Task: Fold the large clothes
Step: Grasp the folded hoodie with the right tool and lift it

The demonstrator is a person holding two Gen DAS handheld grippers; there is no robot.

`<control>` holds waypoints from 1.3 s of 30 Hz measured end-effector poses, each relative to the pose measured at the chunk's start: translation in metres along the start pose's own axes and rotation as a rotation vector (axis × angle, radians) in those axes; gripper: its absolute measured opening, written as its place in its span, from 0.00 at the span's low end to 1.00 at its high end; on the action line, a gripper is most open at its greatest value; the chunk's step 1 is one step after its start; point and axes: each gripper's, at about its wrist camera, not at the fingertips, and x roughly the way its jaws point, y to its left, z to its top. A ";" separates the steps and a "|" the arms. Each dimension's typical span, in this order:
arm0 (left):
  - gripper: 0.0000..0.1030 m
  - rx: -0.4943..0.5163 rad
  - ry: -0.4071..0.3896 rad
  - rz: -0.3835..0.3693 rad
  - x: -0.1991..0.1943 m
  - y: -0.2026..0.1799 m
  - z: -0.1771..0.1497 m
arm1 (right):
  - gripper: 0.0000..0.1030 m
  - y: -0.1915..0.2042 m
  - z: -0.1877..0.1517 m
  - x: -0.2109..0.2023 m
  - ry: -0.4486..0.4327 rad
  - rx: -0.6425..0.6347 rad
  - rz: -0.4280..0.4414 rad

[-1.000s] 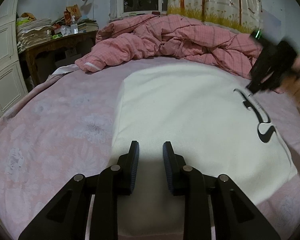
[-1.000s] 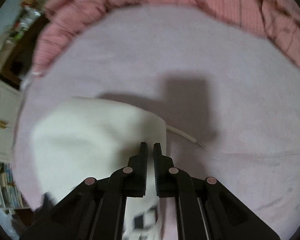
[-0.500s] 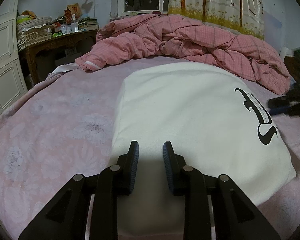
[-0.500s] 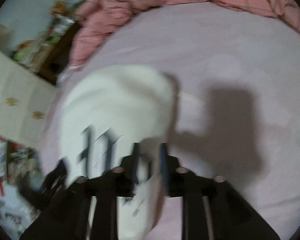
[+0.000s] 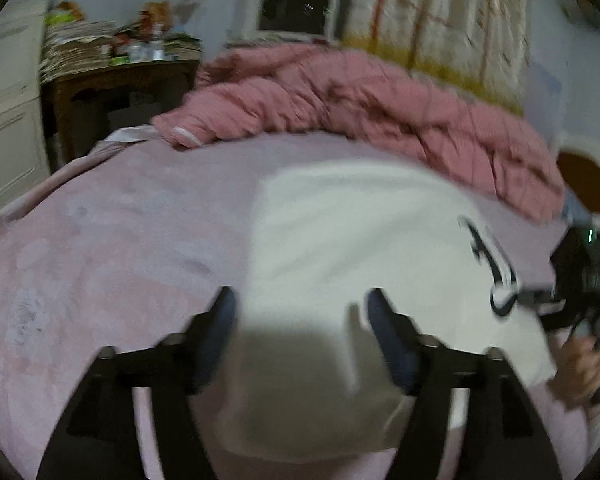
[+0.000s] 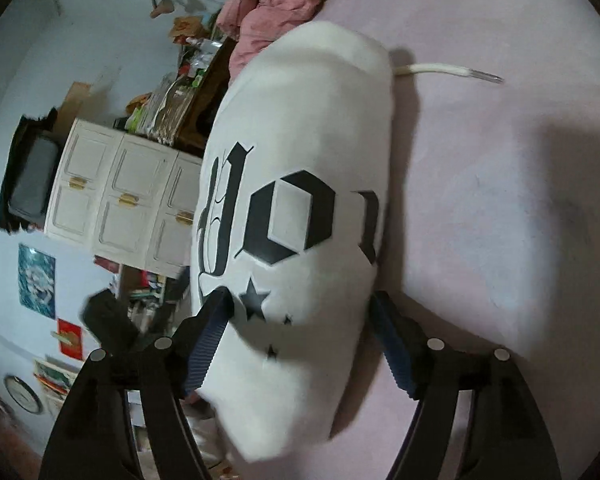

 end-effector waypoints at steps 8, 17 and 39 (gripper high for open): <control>0.69 -0.415 0.425 -0.507 0.067 0.094 -0.005 | 0.89 0.015 0.022 0.029 0.069 -0.117 -0.052; 0.60 -0.318 0.459 -0.525 0.081 0.071 -0.006 | 0.91 0.024 0.020 0.034 -0.033 -0.185 -0.076; 0.40 0.079 0.217 -0.799 -0.036 -0.135 0.044 | 0.76 0.089 -0.076 -0.219 -0.444 -0.386 -0.002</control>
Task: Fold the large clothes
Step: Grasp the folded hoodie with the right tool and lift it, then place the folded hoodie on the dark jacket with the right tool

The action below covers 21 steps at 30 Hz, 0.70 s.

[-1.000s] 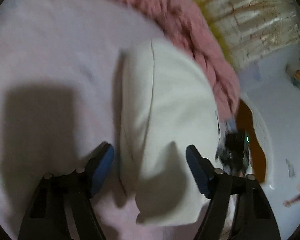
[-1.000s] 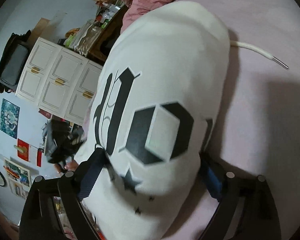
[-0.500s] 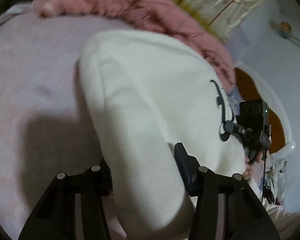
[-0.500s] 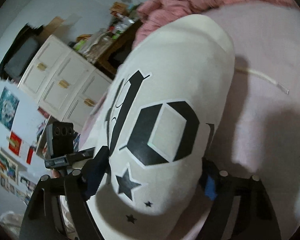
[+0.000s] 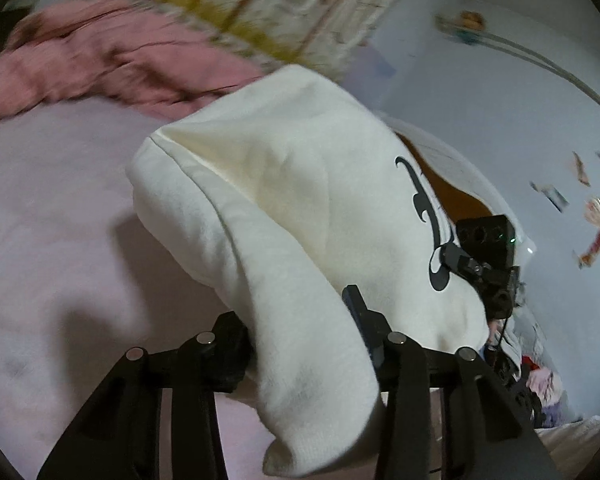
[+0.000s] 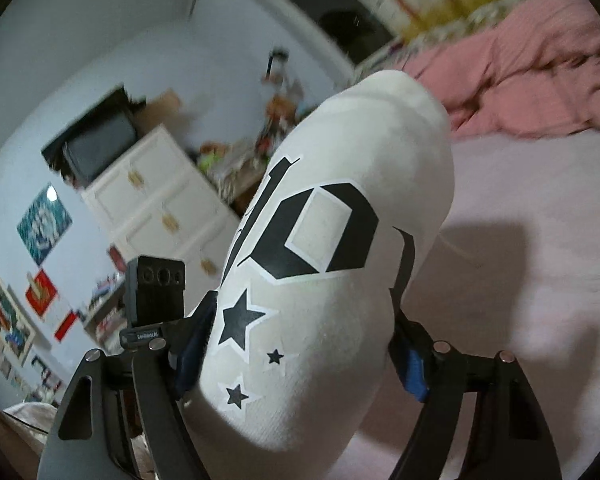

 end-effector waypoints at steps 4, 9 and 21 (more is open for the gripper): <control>0.40 0.095 0.019 -0.058 0.048 -0.054 0.025 | 0.76 -0.009 0.010 -0.072 -0.102 -0.006 -0.046; 0.40 0.179 0.062 -0.169 0.129 -0.129 0.047 | 0.76 -0.027 0.034 -0.185 -0.234 -0.017 -0.160; 0.39 0.323 0.182 -0.402 0.385 -0.290 0.093 | 0.76 -0.154 0.068 -0.444 -0.497 0.048 -0.441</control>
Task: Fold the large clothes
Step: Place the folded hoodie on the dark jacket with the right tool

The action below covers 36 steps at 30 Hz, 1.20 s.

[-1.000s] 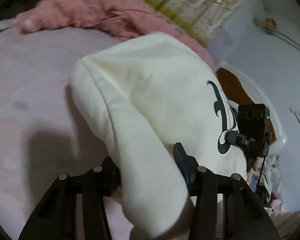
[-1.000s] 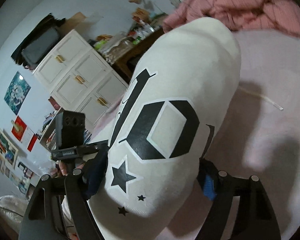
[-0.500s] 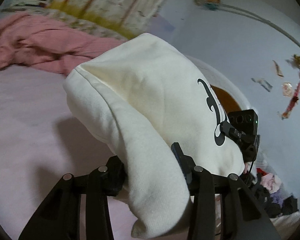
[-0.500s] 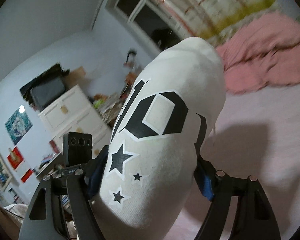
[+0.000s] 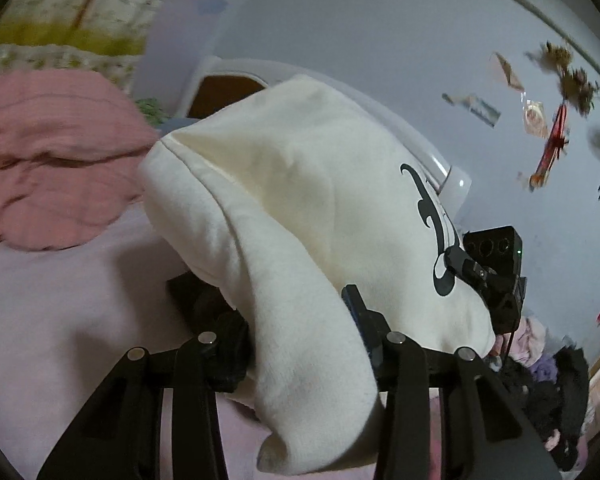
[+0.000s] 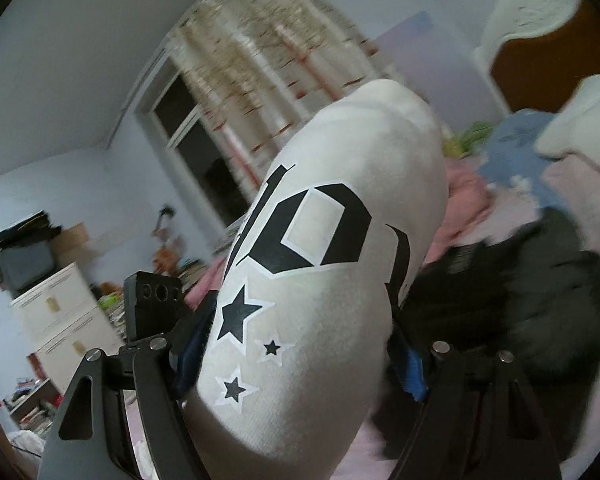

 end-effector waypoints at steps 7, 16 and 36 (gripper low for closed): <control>0.47 -0.132 0.176 -0.012 0.088 0.051 -0.055 | 0.77 -0.167 -0.042 -0.021 0.072 0.333 -0.156; 0.64 0.094 0.017 0.266 0.064 0.009 -0.061 | 0.83 -0.127 -0.044 -0.028 0.048 0.245 -0.396; 0.99 0.309 -0.371 0.726 -0.118 -0.002 -0.164 | 1.00 0.119 -0.149 -0.001 -0.198 -0.298 -0.791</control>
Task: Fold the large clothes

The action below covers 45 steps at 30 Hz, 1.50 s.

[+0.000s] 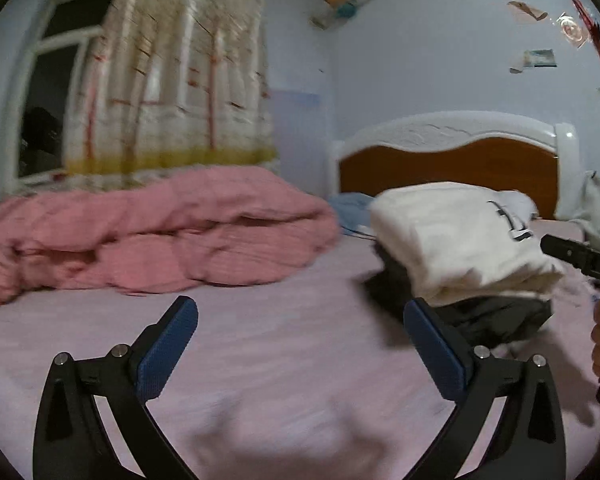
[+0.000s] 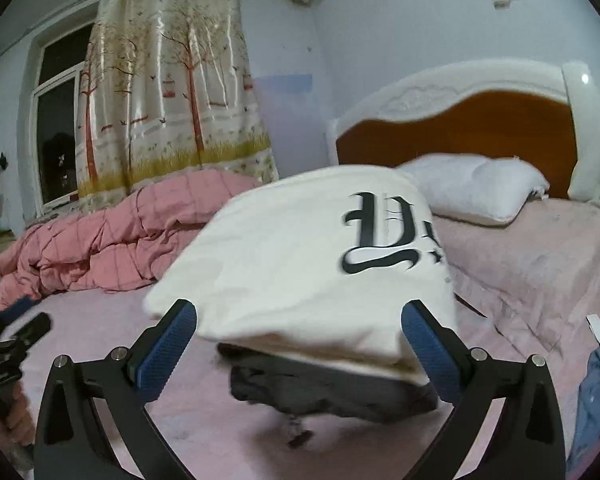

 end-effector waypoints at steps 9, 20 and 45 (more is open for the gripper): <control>0.99 -0.013 -0.030 0.148 -0.026 0.020 -0.040 | 1.00 0.063 -0.057 -0.008 -0.072 -0.068 -0.038; 0.99 -0.022 -0.014 0.135 -0.019 0.019 -0.049 | 1.00 0.080 -0.071 -0.001 -0.058 -0.147 -0.029; 1.00 -0.018 -0.021 0.180 -0.022 0.016 -0.050 | 1.00 0.075 -0.070 -0.002 -0.044 -0.119 -0.031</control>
